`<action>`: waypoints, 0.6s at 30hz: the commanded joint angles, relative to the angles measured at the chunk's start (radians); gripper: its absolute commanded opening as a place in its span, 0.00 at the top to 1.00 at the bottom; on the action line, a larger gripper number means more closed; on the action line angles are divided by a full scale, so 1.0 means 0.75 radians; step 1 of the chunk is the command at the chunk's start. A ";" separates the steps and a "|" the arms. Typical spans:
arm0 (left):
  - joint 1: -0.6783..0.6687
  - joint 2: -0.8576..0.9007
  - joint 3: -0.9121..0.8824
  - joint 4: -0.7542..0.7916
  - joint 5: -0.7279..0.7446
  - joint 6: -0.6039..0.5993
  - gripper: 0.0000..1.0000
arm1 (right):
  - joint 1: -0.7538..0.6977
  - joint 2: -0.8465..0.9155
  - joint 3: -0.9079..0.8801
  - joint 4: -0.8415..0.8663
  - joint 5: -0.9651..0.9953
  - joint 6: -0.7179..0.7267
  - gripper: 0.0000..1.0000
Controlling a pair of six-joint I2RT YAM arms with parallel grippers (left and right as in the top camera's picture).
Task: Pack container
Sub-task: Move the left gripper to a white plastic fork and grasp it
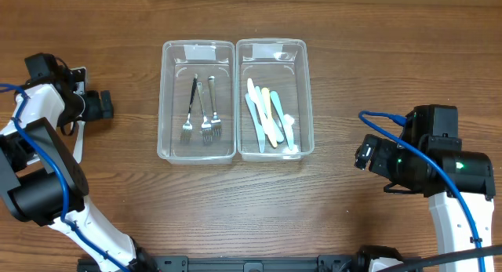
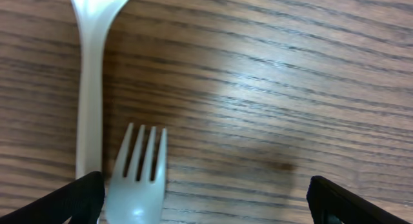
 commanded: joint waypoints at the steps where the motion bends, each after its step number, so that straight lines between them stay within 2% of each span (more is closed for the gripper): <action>1: -0.040 0.045 -0.005 0.001 0.019 0.030 0.00 | -0.001 -0.005 0.010 0.007 0.002 -0.003 0.01; 8: -0.069 0.121 -0.004 -0.041 -0.005 0.030 0.00 | -0.001 -0.005 0.010 -0.013 0.002 -0.004 0.01; 11: -0.068 0.120 -0.004 -0.073 -0.134 0.030 0.02 | -0.001 -0.005 0.010 -0.012 0.002 -0.003 0.01; 13: -0.068 0.120 -0.004 -0.101 -0.241 0.030 0.05 | -0.001 -0.005 0.010 -0.012 0.002 -0.003 0.01; 18: -0.068 0.120 -0.004 -0.146 -0.271 0.029 0.20 | -0.001 -0.005 0.010 -0.013 0.002 -0.004 0.01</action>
